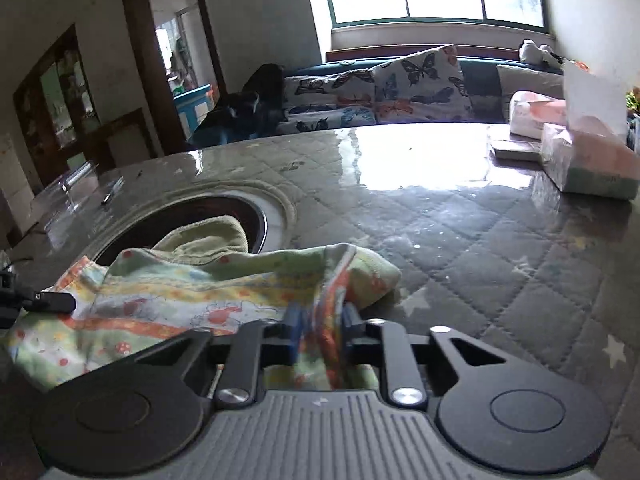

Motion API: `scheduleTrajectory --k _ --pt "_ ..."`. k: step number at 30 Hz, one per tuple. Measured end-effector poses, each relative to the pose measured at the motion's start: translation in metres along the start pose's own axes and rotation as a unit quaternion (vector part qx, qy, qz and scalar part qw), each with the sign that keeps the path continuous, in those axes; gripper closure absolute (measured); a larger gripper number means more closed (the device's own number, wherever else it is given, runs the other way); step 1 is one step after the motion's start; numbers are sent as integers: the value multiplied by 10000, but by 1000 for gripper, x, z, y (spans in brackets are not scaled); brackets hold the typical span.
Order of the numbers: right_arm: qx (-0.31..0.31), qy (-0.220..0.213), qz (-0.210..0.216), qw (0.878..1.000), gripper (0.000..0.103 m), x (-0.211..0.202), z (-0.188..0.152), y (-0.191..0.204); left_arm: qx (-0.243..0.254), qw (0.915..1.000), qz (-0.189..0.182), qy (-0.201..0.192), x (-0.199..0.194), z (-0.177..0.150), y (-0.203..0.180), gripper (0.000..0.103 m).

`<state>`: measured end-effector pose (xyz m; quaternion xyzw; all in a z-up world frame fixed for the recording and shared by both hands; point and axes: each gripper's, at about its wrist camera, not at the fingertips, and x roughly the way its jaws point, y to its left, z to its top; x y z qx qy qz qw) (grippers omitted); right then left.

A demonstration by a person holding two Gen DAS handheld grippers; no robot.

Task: Fold clothes

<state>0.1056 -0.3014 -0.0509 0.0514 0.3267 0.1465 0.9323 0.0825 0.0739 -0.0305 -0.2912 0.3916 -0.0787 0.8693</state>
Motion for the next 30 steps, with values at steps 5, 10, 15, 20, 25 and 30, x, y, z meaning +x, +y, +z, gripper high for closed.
scheduleTrajectory --k 5,10,15,20,25,30 --pt "42 -299 78 9995 94 -28 7 2 432 9990 -45 -119 -6 7 -23 93" --pt "-34 -651 -93 9978 95 -61 19 -1 838 9958 -321 -183 -4 15 -61 93" --pt "2 -872 -492 9950 95 -87 30 -20 1208 9911 -544 -107 11 16 -105 93" --pt "46 -1015 -946 9903 95 -108 38 -46 1515 9856 -754 2 35 13 -148 93" --pt "131 -1075 -1275 9859 95 -117 44 -73 1787 9800 -870 131 62 8 -186 93" --pt "245 -1043 -1532 9824 95 -118 43 -98 1930 9771 -864 255 88 2 -208 93"
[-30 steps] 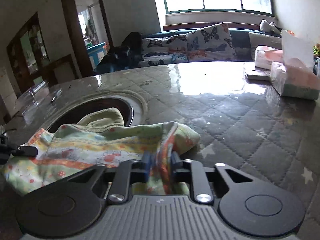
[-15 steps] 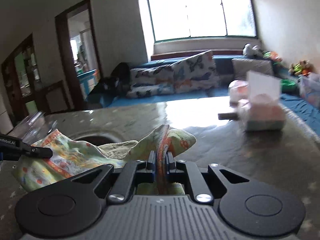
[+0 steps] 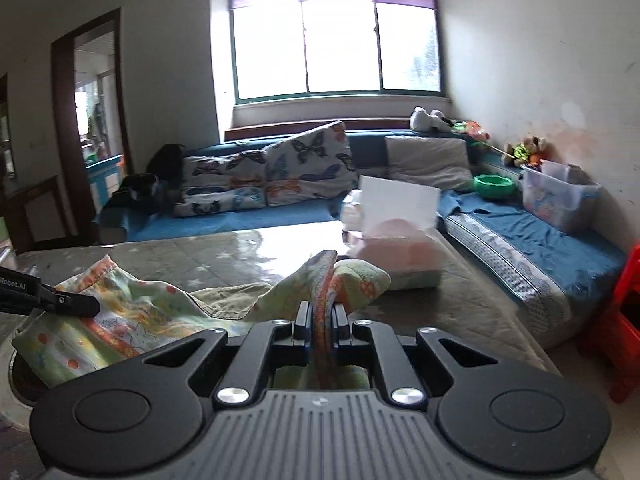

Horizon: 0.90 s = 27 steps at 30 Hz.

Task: Fold clothes

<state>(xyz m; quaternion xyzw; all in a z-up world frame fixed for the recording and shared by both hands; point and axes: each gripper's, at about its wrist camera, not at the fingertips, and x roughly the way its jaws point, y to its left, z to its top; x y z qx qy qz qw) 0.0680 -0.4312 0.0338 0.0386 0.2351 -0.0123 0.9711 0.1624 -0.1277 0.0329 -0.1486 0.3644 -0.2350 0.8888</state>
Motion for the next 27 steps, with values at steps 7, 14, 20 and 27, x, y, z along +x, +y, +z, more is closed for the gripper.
scheduleTrajectory --k 7,14,20,27 --pt "84 160 -177 9997 95 11 -15 -18 129 9995 74 292 32 -8 -12 93" --pt "189 315 -337 9988 95 18 -29 -30 353 9982 234 427 46 -14 -20 93" --pt "308 503 -488 9971 94 26 -41 -41 519 9965 441 480 50 -20 -23 93" --pt "372 673 -608 9952 93 35 -47 -43 723 9942 631 483 51 -25 -27 93"
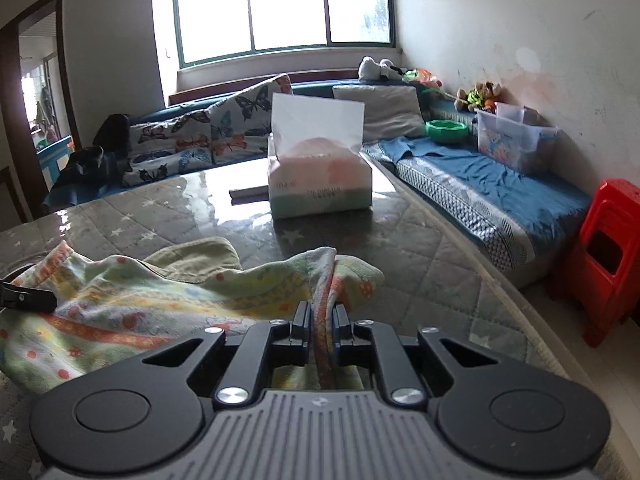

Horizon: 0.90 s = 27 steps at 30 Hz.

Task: Fold clothes

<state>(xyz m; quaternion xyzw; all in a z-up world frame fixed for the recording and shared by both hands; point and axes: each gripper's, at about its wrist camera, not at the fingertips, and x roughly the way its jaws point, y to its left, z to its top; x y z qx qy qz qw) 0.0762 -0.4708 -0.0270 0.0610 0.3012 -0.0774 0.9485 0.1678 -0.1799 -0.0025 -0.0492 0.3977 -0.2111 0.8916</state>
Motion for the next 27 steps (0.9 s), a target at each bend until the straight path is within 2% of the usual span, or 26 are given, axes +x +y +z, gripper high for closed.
scheduleTrajectory --k 14,16,19,22,24,25,27 --pt "-35 175 -159 9997 92 4 -5 -7 364 9993 67 77 3 -12 -13 93" --pt "-35 225 -210 9995 90 6 -6 -7 410 9991 125 66 4 -12 -15 90" --pt "-34 242 -261 9994 82 6 -7 -8 444 9988 183 55 5 -12 -16 89" --pt "-76 190 -288 9994 79 4 -5 -7 462 9987 222 53 6 -13 -17 88" --pt "-109 141 -289 9994 70 1 -5 -5 487 9985 249 46 6 -14 -18 87" --pt "-123 117 -276 9995 63 0 -4 -5 497 9984 265 42 6 -14 -18 86" --pt "-157 76 -228 9996 57 -3 -3 -1 515 9982 300 33 6 -15 -18 84"
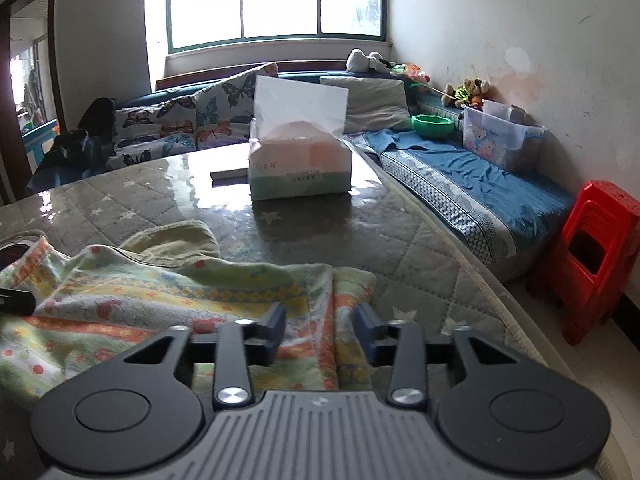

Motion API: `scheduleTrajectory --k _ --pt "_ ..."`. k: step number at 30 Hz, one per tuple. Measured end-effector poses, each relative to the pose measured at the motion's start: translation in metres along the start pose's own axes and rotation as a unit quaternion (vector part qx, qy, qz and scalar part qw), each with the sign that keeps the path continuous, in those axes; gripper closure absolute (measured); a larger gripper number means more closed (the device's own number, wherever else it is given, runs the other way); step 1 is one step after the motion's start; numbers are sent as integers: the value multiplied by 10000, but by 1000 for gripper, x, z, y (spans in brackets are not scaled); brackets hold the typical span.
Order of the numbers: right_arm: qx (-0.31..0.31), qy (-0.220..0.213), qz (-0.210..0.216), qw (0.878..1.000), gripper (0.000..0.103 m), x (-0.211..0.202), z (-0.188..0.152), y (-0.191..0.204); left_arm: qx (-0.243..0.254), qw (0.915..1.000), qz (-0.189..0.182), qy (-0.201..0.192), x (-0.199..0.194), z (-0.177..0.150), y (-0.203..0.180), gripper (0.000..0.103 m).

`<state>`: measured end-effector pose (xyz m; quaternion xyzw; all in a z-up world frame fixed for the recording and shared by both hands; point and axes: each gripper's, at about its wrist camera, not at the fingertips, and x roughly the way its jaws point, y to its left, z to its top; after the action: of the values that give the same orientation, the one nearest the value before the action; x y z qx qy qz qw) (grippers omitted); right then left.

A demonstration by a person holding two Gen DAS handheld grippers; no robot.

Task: Fold clothes

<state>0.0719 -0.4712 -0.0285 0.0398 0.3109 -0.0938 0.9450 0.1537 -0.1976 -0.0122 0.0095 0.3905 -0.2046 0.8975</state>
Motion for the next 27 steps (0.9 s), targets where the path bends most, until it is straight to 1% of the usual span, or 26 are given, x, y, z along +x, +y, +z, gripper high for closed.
scheduleTrajectory --k 1,2,4,6,8,9,11,13,17,20,21,22,27 --pt "-20 -17 30 10000 53 -1 0 2 4 10000 9 -2 0 0 0 83" --pt "-39 -21 68 10000 47 -2 1 4 4 10000 19 -4 0 0 0 82" --pt "-95 -32 188 9998 40 -6 0 11 2 10000 51 -12 -1 0 0 72" --pt "-148 -37 296 9994 39 -8 0 17 14 10000 78 -25 -1 -1 0 69" --pt "-204 -34 458 9987 22 -11 -2 27 12 9999 105 -37 -2 -2 0 64" --pt "-224 -34 533 9983 21 -12 -3 32 9 9999 120 -43 -2 -2 0 57" --pt "-302 -33 666 9973 19 -16 -6 41 20 9998 165 -61 -3 -3 1 55" --pt "-370 -16 775 9963 17 -19 -9 50 26 9998 198 -67 -3 -5 2 49" --pt "-450 47 966 9943 15 -23 -16 65 42 9996 257 -74 -5 -9 4 46" --pt "-522 133 1001 9935 14 -23 -24 73 109 9995 284 -83 -6 -13 5 42" --pt "-550 162 995 9934 11 -23 -27 75 147 9994 293 -90 -7 -16 5 39" --pt "-581 168 985 9933 7 -24 -30 77 185 9993 312 -90 -7 -18 4 35" --pt "-704 144 932 9931 5 -32 -42 82 326 9987 370 -111 -11 -28 5 30"
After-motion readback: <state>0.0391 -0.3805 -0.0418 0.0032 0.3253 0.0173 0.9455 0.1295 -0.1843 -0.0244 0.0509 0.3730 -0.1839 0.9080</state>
